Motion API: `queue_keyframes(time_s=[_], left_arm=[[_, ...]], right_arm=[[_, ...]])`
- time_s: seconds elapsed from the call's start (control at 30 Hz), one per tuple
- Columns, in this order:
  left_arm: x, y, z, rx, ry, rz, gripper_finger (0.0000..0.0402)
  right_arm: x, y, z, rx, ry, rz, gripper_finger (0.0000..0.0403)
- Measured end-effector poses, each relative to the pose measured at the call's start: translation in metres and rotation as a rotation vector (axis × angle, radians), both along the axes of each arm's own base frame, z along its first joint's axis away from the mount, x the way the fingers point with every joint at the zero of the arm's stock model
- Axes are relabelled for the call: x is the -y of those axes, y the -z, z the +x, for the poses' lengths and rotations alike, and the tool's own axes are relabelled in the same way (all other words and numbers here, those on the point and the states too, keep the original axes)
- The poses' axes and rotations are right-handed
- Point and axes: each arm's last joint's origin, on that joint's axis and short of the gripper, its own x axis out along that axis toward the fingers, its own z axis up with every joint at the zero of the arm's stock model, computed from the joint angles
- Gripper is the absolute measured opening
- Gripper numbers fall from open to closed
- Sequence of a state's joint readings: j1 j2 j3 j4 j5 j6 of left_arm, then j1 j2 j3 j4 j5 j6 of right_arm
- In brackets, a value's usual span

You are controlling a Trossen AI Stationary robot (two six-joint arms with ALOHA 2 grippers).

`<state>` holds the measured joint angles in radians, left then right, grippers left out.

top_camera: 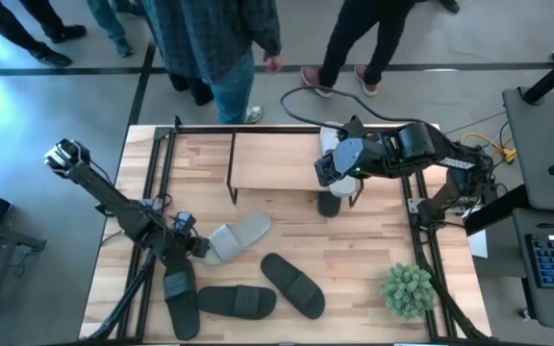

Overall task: Pick and place slides into the shelf
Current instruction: Put the gray slipper on the shelf

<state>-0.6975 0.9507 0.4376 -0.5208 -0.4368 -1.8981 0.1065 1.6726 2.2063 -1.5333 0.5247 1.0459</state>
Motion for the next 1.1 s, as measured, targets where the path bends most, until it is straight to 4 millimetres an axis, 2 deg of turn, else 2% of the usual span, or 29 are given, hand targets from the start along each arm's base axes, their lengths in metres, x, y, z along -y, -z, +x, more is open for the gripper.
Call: queue_keyframes(time_s=[0.1, 0.27, 0.4, 0.53, 0.67, 0.9, 1.1], left_arm=[[0.002, -0.02, 0.008, 0.101, 0.095, 0.187, 0.0113], [0.013, -0.035, 0.016, 0.065, 0.508, 0.457, 0.0113], [0.021, -0.031, 0.02, -0.074, 0.838, 0.578, 0.0113], [0.027, -0.029, 0.025, -0.26, 1.056, 0.792, 0.0113], [0.032, -0.026, 0.031, -0.415, 1.112, 1.015, 0.0113], [0.058, -0.021, 0.03, -0.358, 1.191, 1.046, 0.0113], [0.071, -0.009, 0.026, -0.367, 1.199, 1.176, 0.0113]], right_arm=[[0.002, 0.0, 0.0, -0.003, 0.005, -0.002, 0.0265], [0.006, 0.0, 0.0, -0.016, 0.003, -0.014, 0.0265], [0.011, 0.001, 0.0, -0.021, 0.013, -0.018, 0.0265], [0.017, 0.001, 0.0, -0.02, 0.039, -0.015, 0.0265], [0.022, 0.001, 0.0, -0.019, 0.059, -0.013, 0.0265], [0.028, 0.001, 0.0, -0.019, 0.081, -0.013, 0.0265], [0.032, 0.001, 0.0, -0.019, 0.096, -0.013, 0.0265]])
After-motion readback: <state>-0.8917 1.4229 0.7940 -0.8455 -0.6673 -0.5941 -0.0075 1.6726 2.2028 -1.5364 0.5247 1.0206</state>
